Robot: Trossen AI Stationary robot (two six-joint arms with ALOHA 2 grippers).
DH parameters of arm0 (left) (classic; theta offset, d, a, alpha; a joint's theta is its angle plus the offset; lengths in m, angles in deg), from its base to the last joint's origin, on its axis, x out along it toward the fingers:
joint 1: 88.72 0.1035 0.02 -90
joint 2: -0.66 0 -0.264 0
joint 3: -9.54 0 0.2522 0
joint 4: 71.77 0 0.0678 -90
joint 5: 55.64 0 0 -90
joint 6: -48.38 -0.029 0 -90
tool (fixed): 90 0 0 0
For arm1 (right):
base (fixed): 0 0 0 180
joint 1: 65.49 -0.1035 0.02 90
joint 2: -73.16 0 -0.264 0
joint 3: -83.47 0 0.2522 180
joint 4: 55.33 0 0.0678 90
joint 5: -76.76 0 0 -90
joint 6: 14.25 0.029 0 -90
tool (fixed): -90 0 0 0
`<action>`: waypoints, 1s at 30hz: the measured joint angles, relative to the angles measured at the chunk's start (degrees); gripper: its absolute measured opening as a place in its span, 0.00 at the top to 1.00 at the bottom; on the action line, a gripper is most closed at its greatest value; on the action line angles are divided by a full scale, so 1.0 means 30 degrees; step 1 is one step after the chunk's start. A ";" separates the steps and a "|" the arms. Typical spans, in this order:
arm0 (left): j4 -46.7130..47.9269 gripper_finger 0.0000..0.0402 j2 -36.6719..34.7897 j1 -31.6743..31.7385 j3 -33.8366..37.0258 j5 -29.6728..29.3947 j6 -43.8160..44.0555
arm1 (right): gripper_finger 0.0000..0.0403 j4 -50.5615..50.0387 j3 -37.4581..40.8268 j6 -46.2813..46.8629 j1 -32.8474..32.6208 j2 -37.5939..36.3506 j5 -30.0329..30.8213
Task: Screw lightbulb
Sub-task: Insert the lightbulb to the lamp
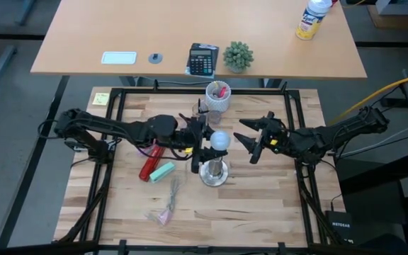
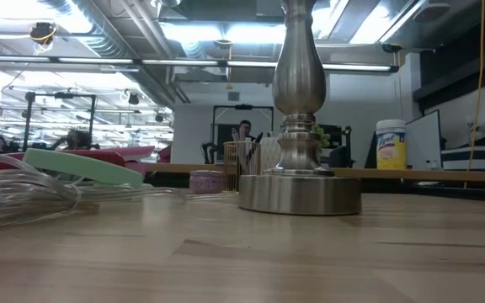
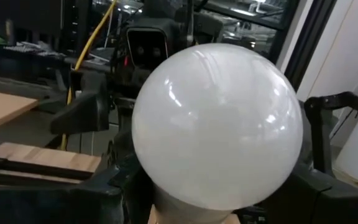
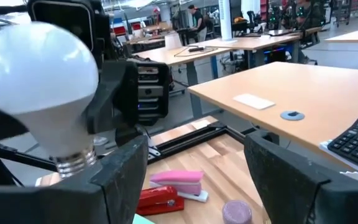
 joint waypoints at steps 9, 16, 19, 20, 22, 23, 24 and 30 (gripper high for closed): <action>0.0204 0.44 -0.0192 0.0022 0.0000 0.0007 -0.0179 | 0.33 -0.0529 0.0004 -0.0007 0.0000 0.0000 0.0000; 0.1260 0.44 -0.0162 0.0109 0.0000 -0.0058 -0.0519 | 0.33 -0.0538 0.0004 -0.0007 -0.0007 0.0000 -0.0168; 0.1713 0.44 -0.0164 0.0136 0.0000 -0.0074 -0.0574 | 0.33 -0.0531 0.0006 -0.0007 -0.0007 0.0000 -0.0175; 0.1812 0.44 -0.0164 0.0175 -0.0007 -0.0073 -0.0658 | 0.33 -0.0522 0.0004 -0.0007 -0.0007 0.0000 -0.0182; 0.2026 0.44 -0.0197 0.0219 -0.0007 -0.0066 -0.0919 | 0.33 -0.0465 0.0007 -0.0007 -0.0007 0.0000 -0.0182; 0.2097 0.44 -0.0200 0.0219 -0.0007 -0.0066 -0.0986 | 0.33 -0.0451 0.0000 -0.0010 -0.0007 -0.0001 -0.0187; 0.2311 0.44 -0.0200 0.0211 -0.0004 -0.0076 -0.1027 | 0.33 -0.0423 0.0000 -0.0009 -0.0007 0.0000 -0.0190; 0.2666 0.44 -0.0157 0.0189 0.0022 -0.0080 -0.1071 | 0.33 0.0947 0.0007 -0.1065 -0.0012 0.0000 -0.0197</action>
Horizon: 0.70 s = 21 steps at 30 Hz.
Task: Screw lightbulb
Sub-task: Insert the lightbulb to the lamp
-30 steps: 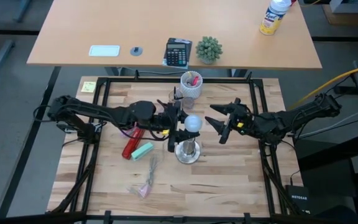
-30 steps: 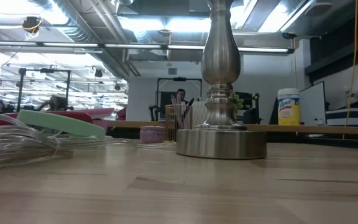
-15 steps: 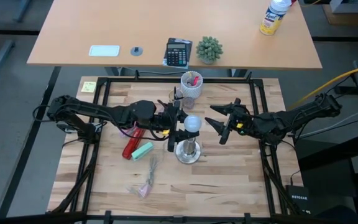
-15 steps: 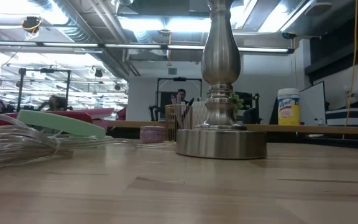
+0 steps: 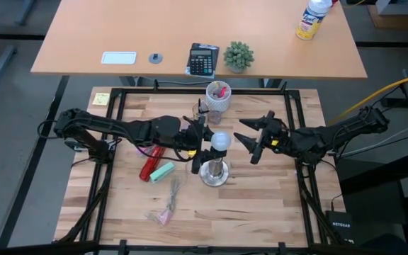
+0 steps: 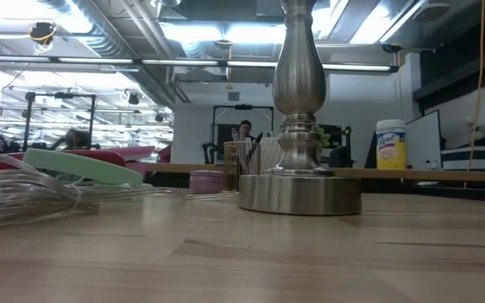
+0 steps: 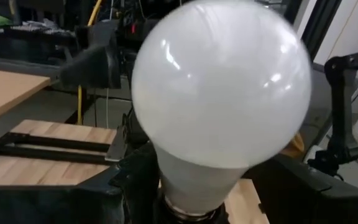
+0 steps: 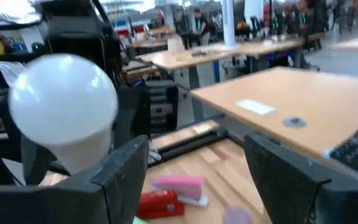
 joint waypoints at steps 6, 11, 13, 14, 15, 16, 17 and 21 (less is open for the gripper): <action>0.0095 0.44 0.0000 0.0000 0.0000 0.0000 0.0029 | 0.33 0.2775 0.0000 -0.2410 -0.0002 0.0000 -0.0015; 0.0095 0.44 0.0000 0.0000 0.0000 0.0000 -0.0017 | 0.33 0.3373 0.0000 -0.3066 -0.0002 0.0000 -0.0012; 0.0088 0.44 0.0000 0.0000 0.0000 0.0000 -0.0205 | 0.33 0.3367 0.0000 -0.3073 -0.0002 0.0000 -0.0015; 0.0088 0.44 0.0000 0.0000 0.0000 0.0000 -0.0385 | 0.33 0.3367 0.0000 -0.3073 -0.0002 0.0000 -0.0015; 0.0088 0.44 0.0000 0.0000 0.0000 -0.0001 -0.0458 | 0.33 0.3346 0.0000 -0.3073 -0.0002 0.0000 -0.0015; 0.0088 0.44 0.0000 0.0000 0.0000 -0.0001 -0.0462 | 0.33 0.3296 0.0000 -0.3073 -0.0002 -0.0005 -0.0015; 0.0099 0.44 0.0000 0.0000 0.0000 0.0000 -0.0459 | 0.33 0.3215 0.0000 -0.3063 -0.0002 0.0000 -0.0015; 0.0679 0.44 -0.0007 0.0030 -0.0007 -0.0059 -0.0793 | 0.33 0.3010 0.0000 -0.3041 -0.0002 0.0000 -0.0017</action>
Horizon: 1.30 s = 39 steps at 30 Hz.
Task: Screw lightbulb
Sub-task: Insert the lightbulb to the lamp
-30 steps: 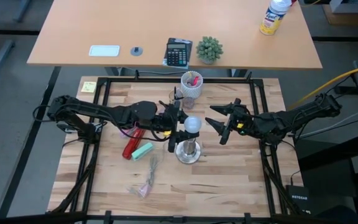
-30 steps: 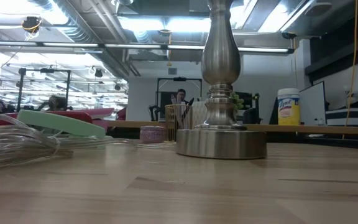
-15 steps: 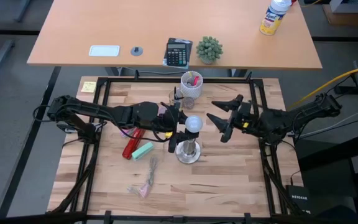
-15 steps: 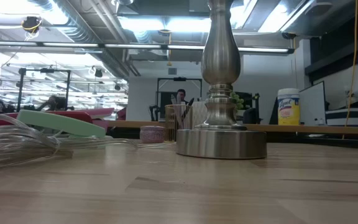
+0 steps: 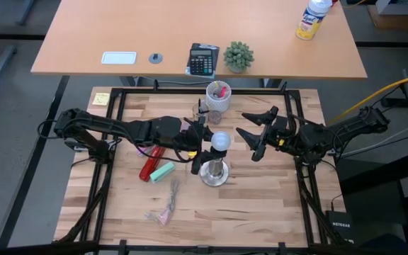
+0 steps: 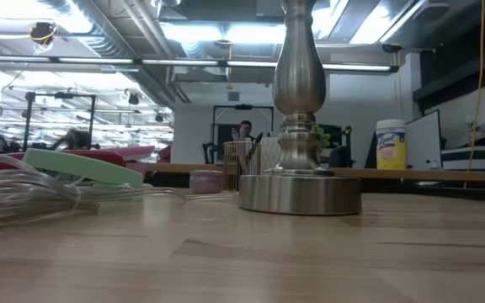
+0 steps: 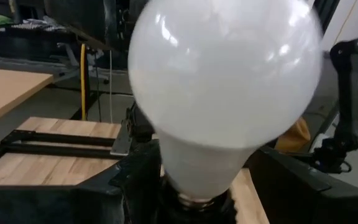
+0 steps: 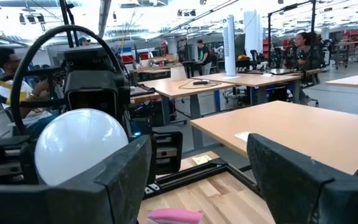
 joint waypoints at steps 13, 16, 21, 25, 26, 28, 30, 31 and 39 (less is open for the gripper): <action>0.0394 0.44 -0.0272 0.0029 0.0000 -0.0102 -0.0664 | 0.33 -0.0553 0.0000 0.0034 0.0000 0.0000 -0.0005; 0.0925 0.44 -0.0527 0.0029 0.0000 -0.0102 -0.0664 | 0.33 -0.0544 0.0000 0.0034 0.0000 0.0000 -0.0008; 0.1793 0.44 -0.1041 0.0029 0.0000 -0.0102 -0.0664 | 0.33 -0.0561 0.0000 0.0034 0.0000 0.0000 -0.0012; 0.2048 0.44 -0.1303 0.0029 0.0000 -0.0104 -0.0666 | 0.33 -0.0634 0.0000 0.0034 0.0000 0.0000 -0.0005; 0.2166 0.44 -0.1382 0.0029 -0.0007 -0.0102 -0.0664 | 0.33 -0.0639 0.0000 0.0034 0.0000 0.0000 -0.0007; 0.2638 0.44 -0.1508 0.0029 -0.0007 -0.0102 -0.0667 | 0.33 -0.0686 0.0000 0.0034 0.0000 -0.0004 -0.0008; 0.3007 0.44 -0.1580 0.0029 -0.0015 -0.0098 -0.0664 | 0.33 -0.0692 0.0000 0.0034 0.0000 -0.0002 -0.0005; 0.3328 0.44 -0.1596 0.0029 -0.0015 -0.0102 -0.0664 | 0.33 -0.0685 0.0000 0.0034 0.0000 0.0000 -0.0005; 0.5139 0.44 -0.2322 0.0029 -0.0015 -0.0185 -0.0569 | 0.33 -0.0853 0.0000 0.0034 0.0000 -0.0005 -0.0005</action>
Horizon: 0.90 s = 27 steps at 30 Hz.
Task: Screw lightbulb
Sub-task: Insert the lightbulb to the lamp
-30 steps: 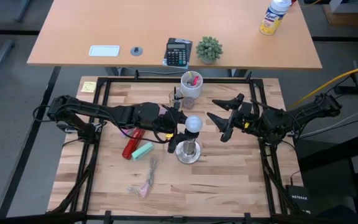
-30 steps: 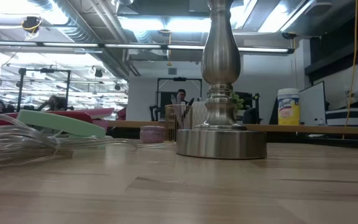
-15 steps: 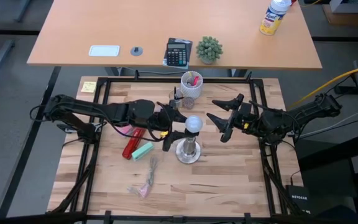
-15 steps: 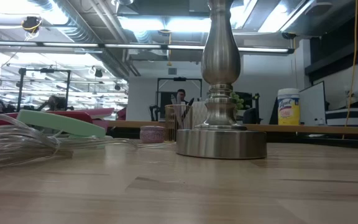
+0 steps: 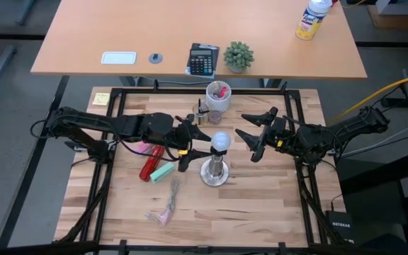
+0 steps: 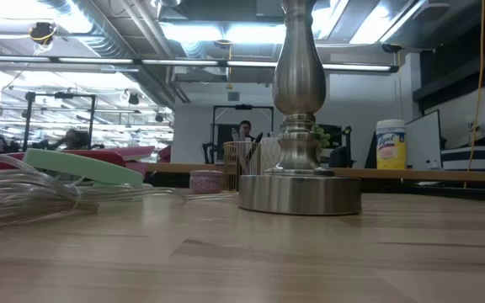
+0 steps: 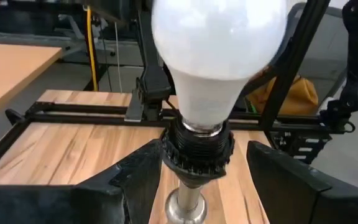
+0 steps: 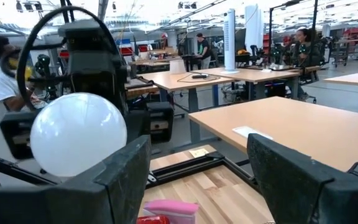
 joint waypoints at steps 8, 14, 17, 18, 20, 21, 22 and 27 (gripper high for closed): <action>0.2654 0.44 -0.1768 0.0000 0.0000 -0.0558 0.0064 | 0.33 -0.0494 0.0000 0.0204 0.0000 0.0005 0.0000; 0.2860 0.44 -0.2185 -0.0142 0.0000 -0.0553 0.1580 | 0.33 -0.0750 0.0007 0.0750 0.0000 0.0144 -0.0015; 0.3204 0.44 -0.2093 -0.0189 0.0000 -0.0541 0.2723 | 0.33 -0.0760 0.0007 0.0662 0.0000 0.0173 -0.0017; 0.3544 0.44 -0.2092 -0.0189 0.0000 -0.0536 0.2922 | 0.33 -0.0696 0.0007 0.0540 0.0000 0.0169 -0.0018; 0.4340 0.44 -0.2050 -0.0189 0.0000 -0.0333 0.3089 | 0.33 -0.0577 0.0007 0.0130 0.0000 0.0166 0.0008; 0.4509 0.45 -0.2036 -0.0189 0.0007 -0.0068 0.3141 | 0.33 -0.0537 0.0007 -0.0041 0.0000 0.0166 0.0120; 0.4582 0.46 -0.2035 -0.0189 0.0007 0.0316 0.3142 | 0.33 -0.0524 0.0007 -0.0384 0.0000 0.0166 0.0392; 0.3151 0.54 -0.2049 -0.0618 0.0007 0.2392 0.3046 | 0.34 -0.0014 0.0007 -0.1779 0.0241 0.0166 0.1555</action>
